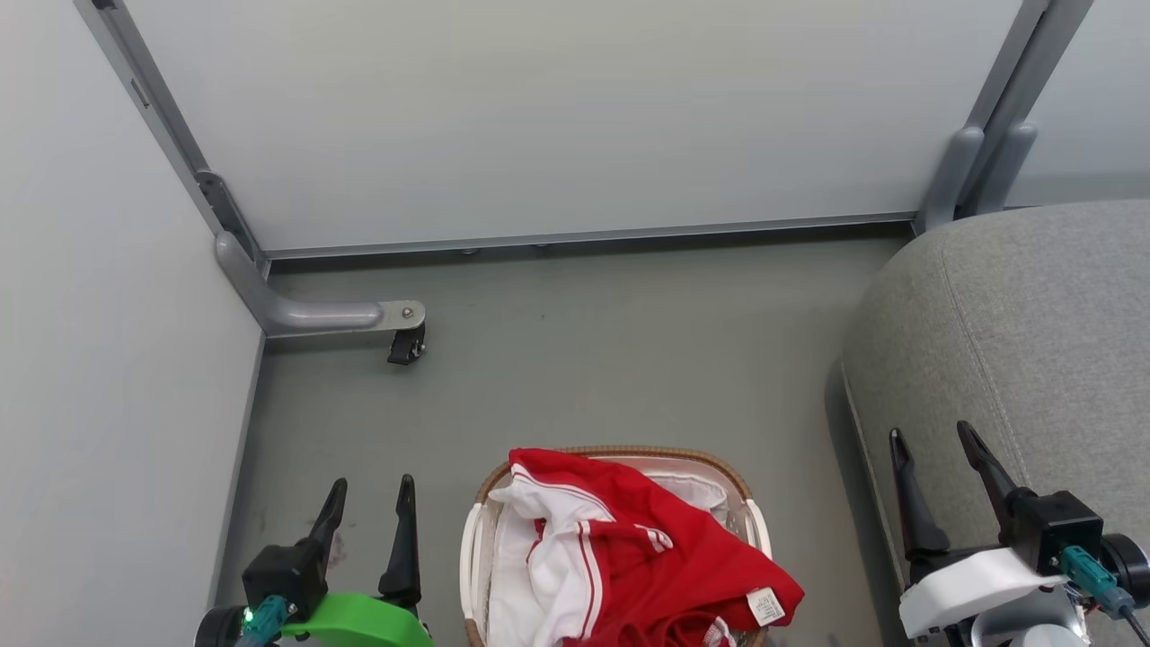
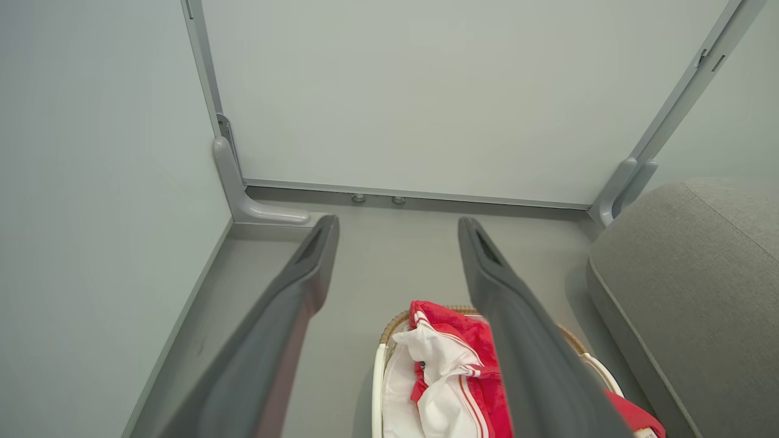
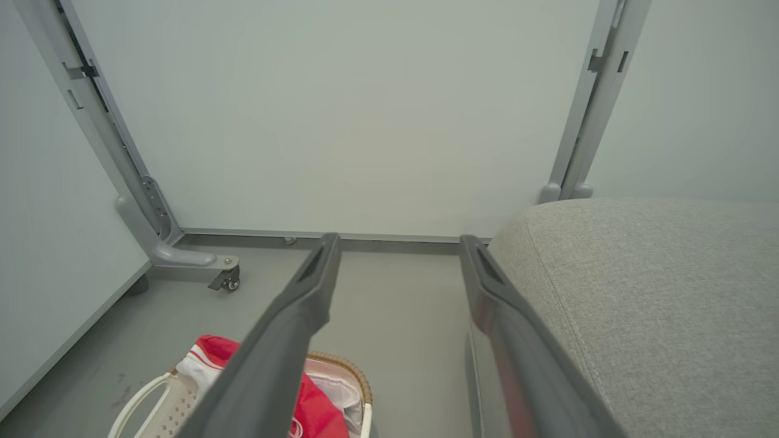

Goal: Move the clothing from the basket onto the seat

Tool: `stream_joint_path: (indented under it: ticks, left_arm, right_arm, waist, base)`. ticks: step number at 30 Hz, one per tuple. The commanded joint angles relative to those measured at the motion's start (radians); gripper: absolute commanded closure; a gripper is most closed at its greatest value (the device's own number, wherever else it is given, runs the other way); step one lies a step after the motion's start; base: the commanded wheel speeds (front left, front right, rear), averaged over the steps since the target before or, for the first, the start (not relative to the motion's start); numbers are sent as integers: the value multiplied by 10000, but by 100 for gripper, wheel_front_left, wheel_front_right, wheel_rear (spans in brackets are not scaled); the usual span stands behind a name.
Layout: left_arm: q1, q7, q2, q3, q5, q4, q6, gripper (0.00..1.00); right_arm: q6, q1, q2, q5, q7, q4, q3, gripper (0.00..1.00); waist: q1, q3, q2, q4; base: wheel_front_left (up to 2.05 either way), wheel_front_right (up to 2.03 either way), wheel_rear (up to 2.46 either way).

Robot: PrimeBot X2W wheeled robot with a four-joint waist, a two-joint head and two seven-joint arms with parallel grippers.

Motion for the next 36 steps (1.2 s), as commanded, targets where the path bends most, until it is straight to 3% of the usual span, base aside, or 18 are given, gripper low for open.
stream_joint_path:
  ticks: [1, 10, 21, 29, 36]
  left_arm:
    - [-116, -7, 62, -36, 135, -25, -48, 0]
    - [-1139, -6, 61, -634, 432, 430, -190, 0]
    - [-3620, -2, 61, -1839, 1582, 2673, -365, 0]
    - [-5241, -2, 154, -3619, 2521, 4148, -434, 0]
    - [-6694, -2, 547, -5557, 2259, 6145, -432, 0]
  right_arm:
    - [-3, -168, -57, 55, -49, -70, -20, 0]
    - [-3, -800, -55, -42, -49, -275, 14, 0]
    - [-3, -2102, -49, 213, -49, -509, 267, 0]
    - [-3, -2934, -44, 578, -49, -556, 214, 0]
    - [-5, -3567, -41, 1090, -49, -581, 419, 0]
  waist:
    - [0, 177, 0, -77]
    - [0, 1372, 0, -480]
    - [0, 3774, 0, -1277]
    - [0, 5415, 0, -1817]
    - [0, 6690, 0, -2481]
  base:
    - [0, 0, 0]
    - [0, 0, 0]
    - [0, 0, 0]
    - [0, 0, 0]
    - [0, 0, 0]
